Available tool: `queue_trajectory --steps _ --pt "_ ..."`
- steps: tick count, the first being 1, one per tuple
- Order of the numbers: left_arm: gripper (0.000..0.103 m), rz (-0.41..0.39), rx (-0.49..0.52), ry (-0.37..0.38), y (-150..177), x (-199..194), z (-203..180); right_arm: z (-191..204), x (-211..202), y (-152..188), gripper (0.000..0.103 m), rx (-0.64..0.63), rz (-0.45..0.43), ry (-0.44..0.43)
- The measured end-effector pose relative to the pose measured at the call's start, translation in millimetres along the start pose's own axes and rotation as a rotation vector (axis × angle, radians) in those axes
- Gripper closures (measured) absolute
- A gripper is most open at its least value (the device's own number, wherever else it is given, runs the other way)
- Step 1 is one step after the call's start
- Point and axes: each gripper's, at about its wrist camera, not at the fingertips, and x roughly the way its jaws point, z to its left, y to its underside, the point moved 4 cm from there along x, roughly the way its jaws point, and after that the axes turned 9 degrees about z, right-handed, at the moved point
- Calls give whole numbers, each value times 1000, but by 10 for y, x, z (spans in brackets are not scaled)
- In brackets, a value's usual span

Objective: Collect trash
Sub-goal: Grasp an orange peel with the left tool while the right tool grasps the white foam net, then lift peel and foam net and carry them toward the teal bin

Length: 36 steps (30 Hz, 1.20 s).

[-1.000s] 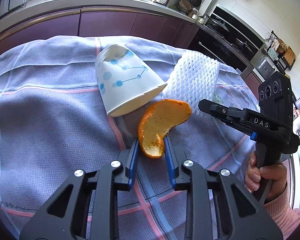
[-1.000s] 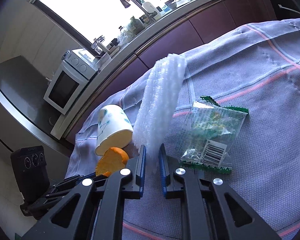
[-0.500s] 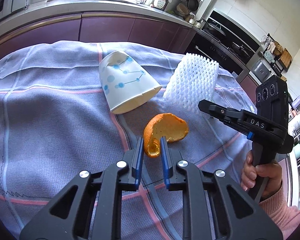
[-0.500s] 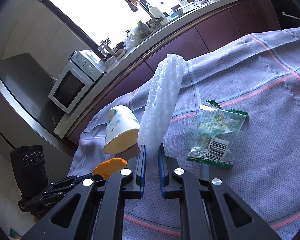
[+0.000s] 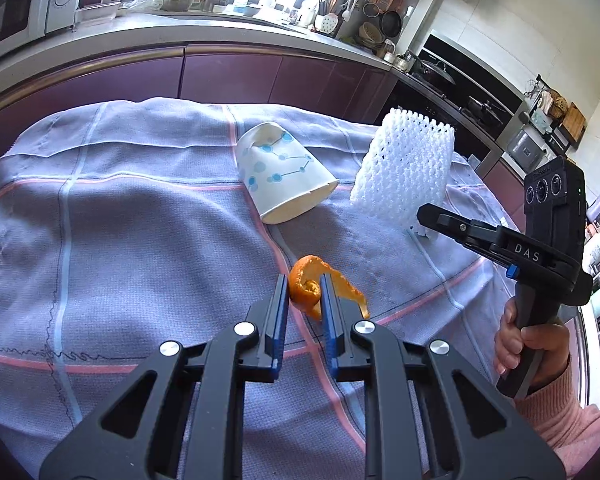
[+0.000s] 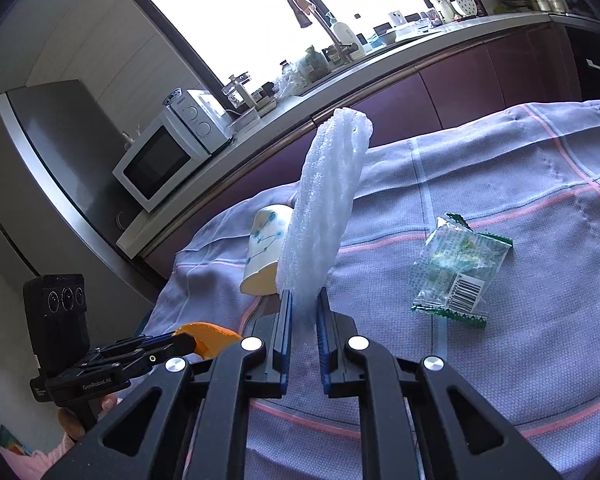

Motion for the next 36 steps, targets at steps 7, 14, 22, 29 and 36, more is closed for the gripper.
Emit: queue_trajectory --steps 7,14,22,29,36 --pt "87 -21 -19 -20 102 -179 167 166 24 41 93 -44 11 -7" --pt "87 -44 -47 -49 216 -354 319 338 87 90 93 -92 29 -19" --pt "87 -70 -84 -65 312 -558 468 541 185 148 93 -135 54 -52" --pt "87 -93 -93 -83 363 -713 531 728 270 186 93 -164 70 -74" --pt "87 -119 -104 -102 400 -871 584 829 330 215 93 -180 88 -92"
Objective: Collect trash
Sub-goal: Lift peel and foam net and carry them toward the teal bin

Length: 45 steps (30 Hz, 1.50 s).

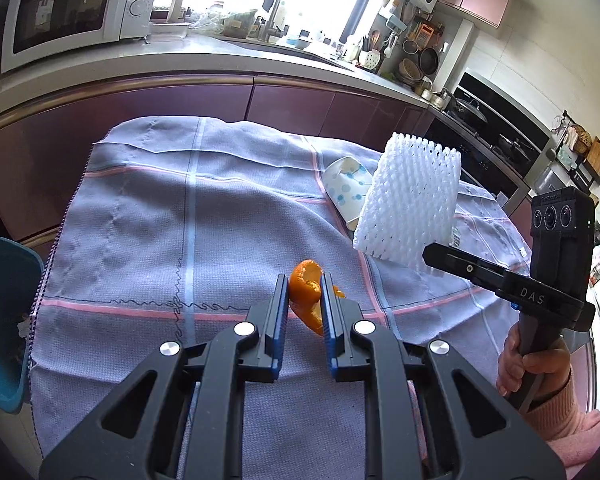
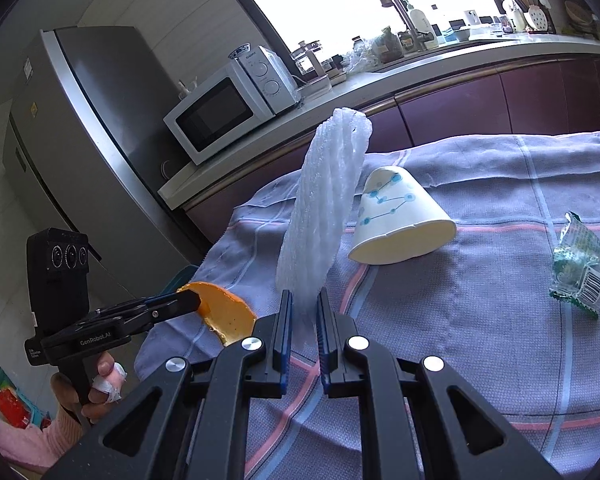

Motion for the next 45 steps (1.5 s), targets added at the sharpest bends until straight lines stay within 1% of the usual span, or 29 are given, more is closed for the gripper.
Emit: queue_trajectory --steps 17,30,45 --pt "87 -43 -31 -42 57 -293 172 240 166 -14 93 -41 25 -42" --pt "87 -65 -64 -57 132 -490 257 399 309 -51 93 -72 50 -64" --pt "87 -108 -117 -93 211 -795 500 601 459 -81 93 -120 75 -95"
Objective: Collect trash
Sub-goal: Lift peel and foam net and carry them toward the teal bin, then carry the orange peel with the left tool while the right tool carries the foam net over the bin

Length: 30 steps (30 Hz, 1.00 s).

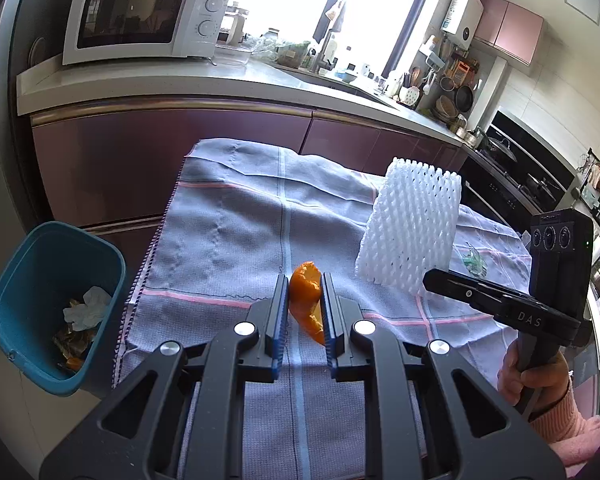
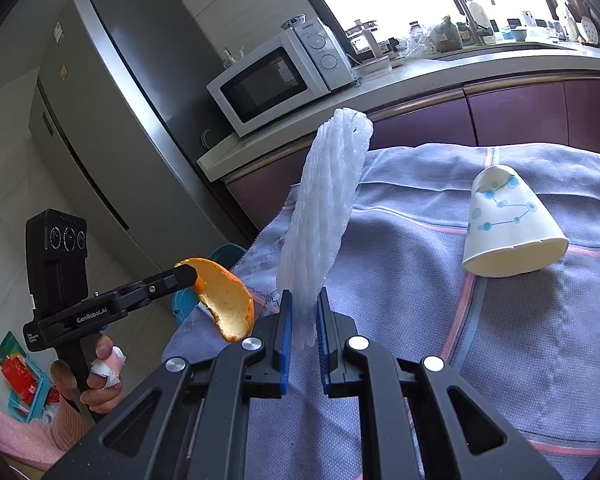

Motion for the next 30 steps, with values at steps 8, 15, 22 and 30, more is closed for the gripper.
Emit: queue_trajectory --steps 8,15,22,30 --pt "87 -17 -29 -22 22 -148 137 112 103 -31 93 -25 18 -14" --pt "87 -35 -50 -40 33 -261 251 245 195 -65 93 -53 31 -34" --pt "87 -52 -70 -60 52 -381 383 391 329 -90 93 -85 53 -50" --pt "87 -71 -94 -83 52 -511 506 538 464 -130 93 -112 80 -69"
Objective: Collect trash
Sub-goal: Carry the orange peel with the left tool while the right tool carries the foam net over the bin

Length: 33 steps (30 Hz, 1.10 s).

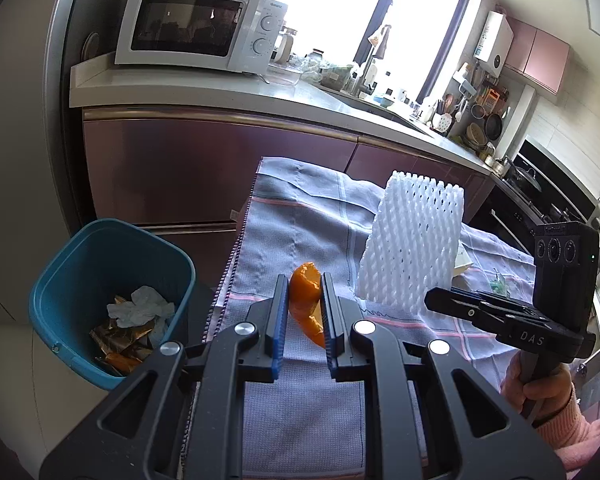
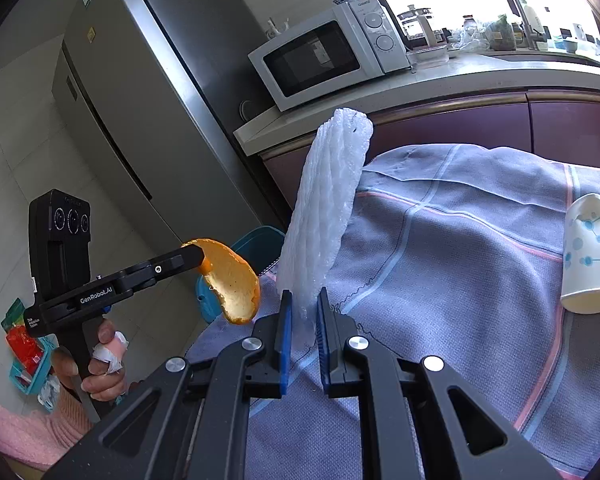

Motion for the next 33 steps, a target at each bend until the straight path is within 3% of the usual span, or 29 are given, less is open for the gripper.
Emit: queue_trajectory --steps 33 --pt "87 -62 -86 -90 11 -288 533 385 535 -275 93 -105 89 -48"
